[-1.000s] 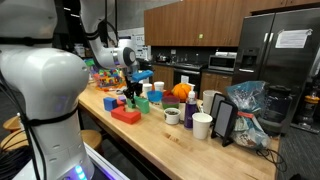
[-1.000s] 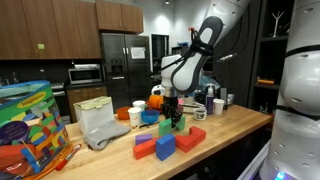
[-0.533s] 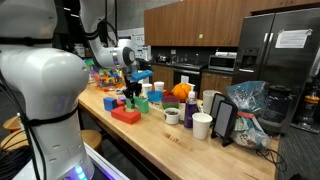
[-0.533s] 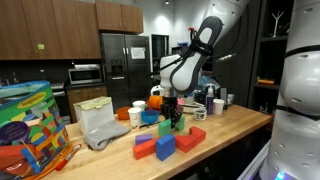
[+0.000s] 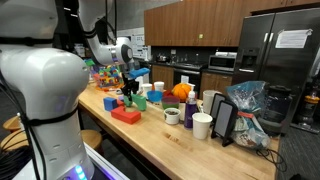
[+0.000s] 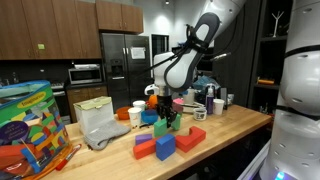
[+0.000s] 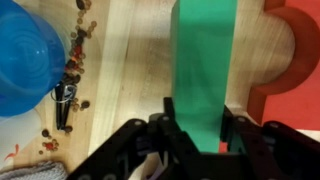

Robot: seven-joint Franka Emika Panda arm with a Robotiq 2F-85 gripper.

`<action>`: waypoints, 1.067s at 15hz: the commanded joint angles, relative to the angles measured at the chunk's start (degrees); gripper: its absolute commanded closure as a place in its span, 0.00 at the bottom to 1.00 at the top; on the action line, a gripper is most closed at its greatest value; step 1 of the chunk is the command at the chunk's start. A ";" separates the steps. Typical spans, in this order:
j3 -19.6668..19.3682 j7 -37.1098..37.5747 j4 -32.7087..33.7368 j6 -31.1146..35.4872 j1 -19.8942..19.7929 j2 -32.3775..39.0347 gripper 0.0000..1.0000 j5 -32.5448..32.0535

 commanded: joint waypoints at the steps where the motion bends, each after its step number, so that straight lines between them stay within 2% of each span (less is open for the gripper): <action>1: 0.59 0.37 2.61 -2.28 0.15 0.60 0.84 -1.52; 5: 0.44 1.53 4.10 -1.68 -0.20 0.87 0.84 -3.71; 12: -1.30 0.42 6.17 -1.18 -2.27 1.03 0.84 -2.65; 16: -3.21 -0.59 5.00 0.85 -4.47 1.18 0.84 -2.57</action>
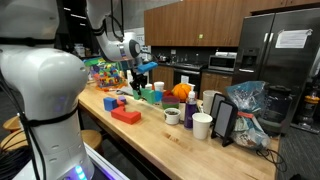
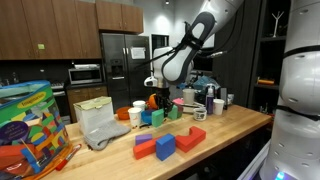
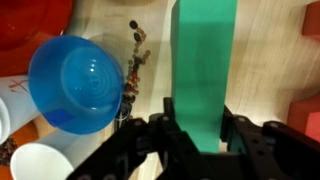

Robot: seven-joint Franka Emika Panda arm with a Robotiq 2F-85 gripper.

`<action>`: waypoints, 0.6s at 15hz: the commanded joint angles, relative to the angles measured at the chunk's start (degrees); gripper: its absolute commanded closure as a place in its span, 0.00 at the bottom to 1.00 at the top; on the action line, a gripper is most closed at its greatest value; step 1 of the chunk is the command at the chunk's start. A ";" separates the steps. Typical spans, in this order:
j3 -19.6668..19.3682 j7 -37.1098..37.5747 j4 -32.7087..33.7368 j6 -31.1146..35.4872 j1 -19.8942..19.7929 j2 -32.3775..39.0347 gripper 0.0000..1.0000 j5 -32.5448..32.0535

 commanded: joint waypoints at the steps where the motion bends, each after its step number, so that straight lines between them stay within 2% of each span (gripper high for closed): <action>1: -1.76 -1.09 -0.62 1.74 -1.98 0.36 0.84 -0.17; 9: -3.50 -6.28 -2.96 5.94 -5.82 3.25 0.84 4.12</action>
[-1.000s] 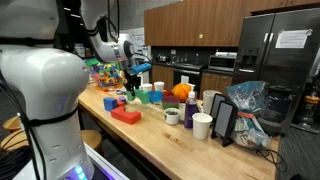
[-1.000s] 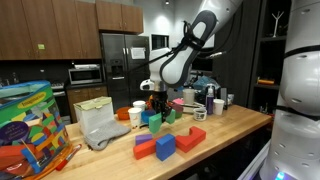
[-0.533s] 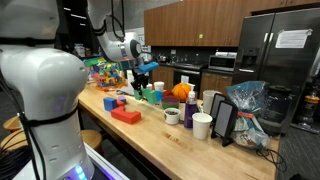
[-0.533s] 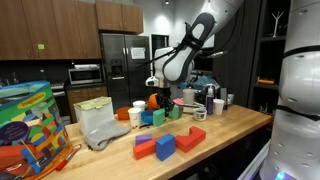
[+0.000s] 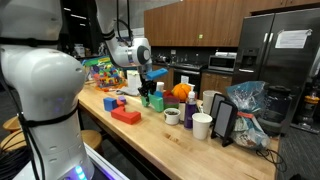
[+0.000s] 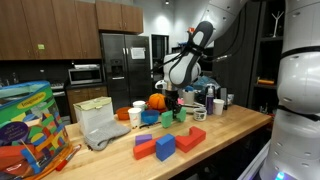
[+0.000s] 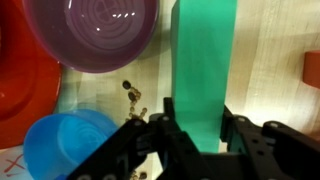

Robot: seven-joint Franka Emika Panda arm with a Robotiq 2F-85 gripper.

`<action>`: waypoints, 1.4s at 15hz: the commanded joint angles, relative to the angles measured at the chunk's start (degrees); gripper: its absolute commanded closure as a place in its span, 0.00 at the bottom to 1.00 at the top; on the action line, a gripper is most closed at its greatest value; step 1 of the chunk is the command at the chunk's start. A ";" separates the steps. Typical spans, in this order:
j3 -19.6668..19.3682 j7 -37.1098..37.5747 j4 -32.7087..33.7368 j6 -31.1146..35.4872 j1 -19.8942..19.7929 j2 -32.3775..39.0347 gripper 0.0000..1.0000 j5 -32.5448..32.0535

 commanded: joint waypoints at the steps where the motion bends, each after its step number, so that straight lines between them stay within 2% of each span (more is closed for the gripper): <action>1: -0.13 -4.48 -1.23 2.78 -1.70 1.03 0.84 3.27; 5: -0.11 -7.43 -1.84 4.10 -2.54 1.35 0.84 5.75; 6: -0.20 -7.64 -1.96 4.47 -2.61 1.36 0.34 5.76; 8: -0.23 -8.23 -2.25 4.87 -2.81 1.38 0.29 6.11; 12: 0.10 -7.67 -1.47 4.81 -2.72 2.22 0.05 5.68; 14: 0.10 -7.75 -1.30 5.21 -2.78 2.50 0.00 5.35; 21: -0.12 -7.85 -1.23 6.05 -2.81 2.67 0.00 4.17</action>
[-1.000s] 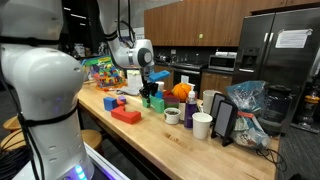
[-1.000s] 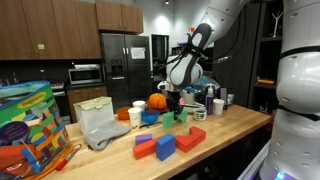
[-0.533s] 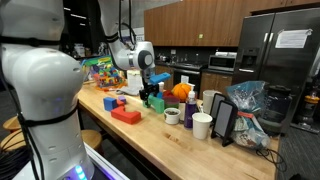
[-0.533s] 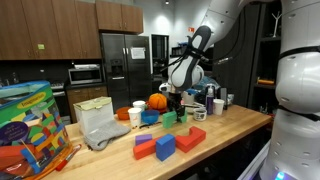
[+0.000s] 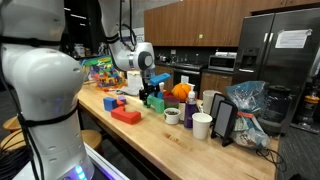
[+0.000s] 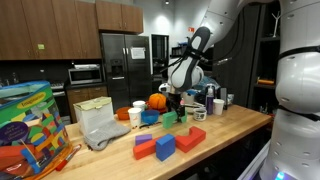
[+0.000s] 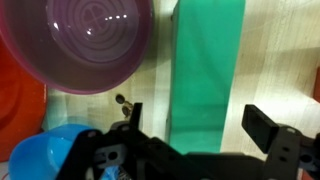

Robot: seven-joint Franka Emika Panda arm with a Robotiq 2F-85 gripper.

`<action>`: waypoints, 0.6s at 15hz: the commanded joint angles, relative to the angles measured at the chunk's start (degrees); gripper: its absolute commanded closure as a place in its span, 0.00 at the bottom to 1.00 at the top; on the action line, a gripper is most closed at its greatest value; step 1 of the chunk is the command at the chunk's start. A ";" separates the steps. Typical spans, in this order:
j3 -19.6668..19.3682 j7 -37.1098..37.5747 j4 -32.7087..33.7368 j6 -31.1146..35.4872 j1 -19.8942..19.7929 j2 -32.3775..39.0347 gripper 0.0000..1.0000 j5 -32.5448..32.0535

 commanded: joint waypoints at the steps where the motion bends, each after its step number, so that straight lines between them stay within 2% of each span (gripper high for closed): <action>1: -0.26 -0.89 0.12 1.62 -0.61 0.03 0.00 -1.45; 9: -1.73 0.21 0.19 6.01 -0.55 0.53 0.00 -7.29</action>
